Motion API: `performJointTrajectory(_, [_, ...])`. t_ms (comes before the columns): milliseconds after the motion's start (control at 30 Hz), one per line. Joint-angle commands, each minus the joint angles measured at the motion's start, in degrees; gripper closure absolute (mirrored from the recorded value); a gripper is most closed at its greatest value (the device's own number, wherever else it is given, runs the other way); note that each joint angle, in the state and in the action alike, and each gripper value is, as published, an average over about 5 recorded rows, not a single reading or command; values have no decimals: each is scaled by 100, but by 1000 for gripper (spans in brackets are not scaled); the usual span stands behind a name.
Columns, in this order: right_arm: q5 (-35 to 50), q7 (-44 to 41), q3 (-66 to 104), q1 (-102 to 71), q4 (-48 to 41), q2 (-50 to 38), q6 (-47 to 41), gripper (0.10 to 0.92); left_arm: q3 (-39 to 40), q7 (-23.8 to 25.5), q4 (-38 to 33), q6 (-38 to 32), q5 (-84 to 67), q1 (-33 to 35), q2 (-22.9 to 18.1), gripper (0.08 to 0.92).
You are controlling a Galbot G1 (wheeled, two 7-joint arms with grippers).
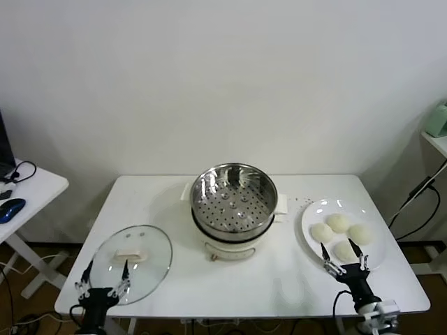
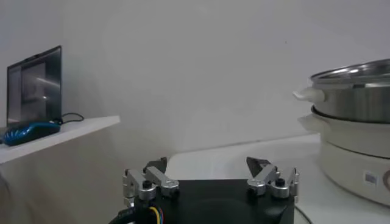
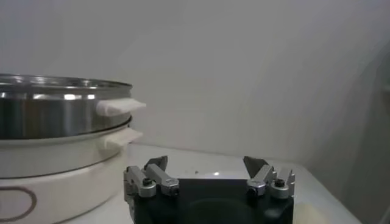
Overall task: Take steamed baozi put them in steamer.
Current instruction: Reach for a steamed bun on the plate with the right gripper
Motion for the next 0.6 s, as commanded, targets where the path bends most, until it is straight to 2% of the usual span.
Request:
performJointTrajectory(33, [-639, -1412, 139, 803, -261, -1779, -704, 203, 46, -19, 9, -5, -4, -13, 34, 177])
performJointTrajectory(233, [-822, -3074, -934, 2348, -1264, -3817, -857, 203, 94, -40, 41, -20, 0, -36, 26, 177])
performJointTrajectory(333, [-830, -4290, -1927, 3537, -1885, -4529, -821, 203, 103, -45, 50, -11, 1, -56, 29, 177])
performJointTrajectory(433, [-1086, -5347, -3167, 4887, -2493, -4874, -708, 203, 107, -51, 33, 14, -21, -61, 42, 177])
performJointTrajectory(600, [-1614, -5940, -5388, 7128, -3387, -4757, -365, 203, 99, -49, 18, 73, -45, -101, 53, 177])
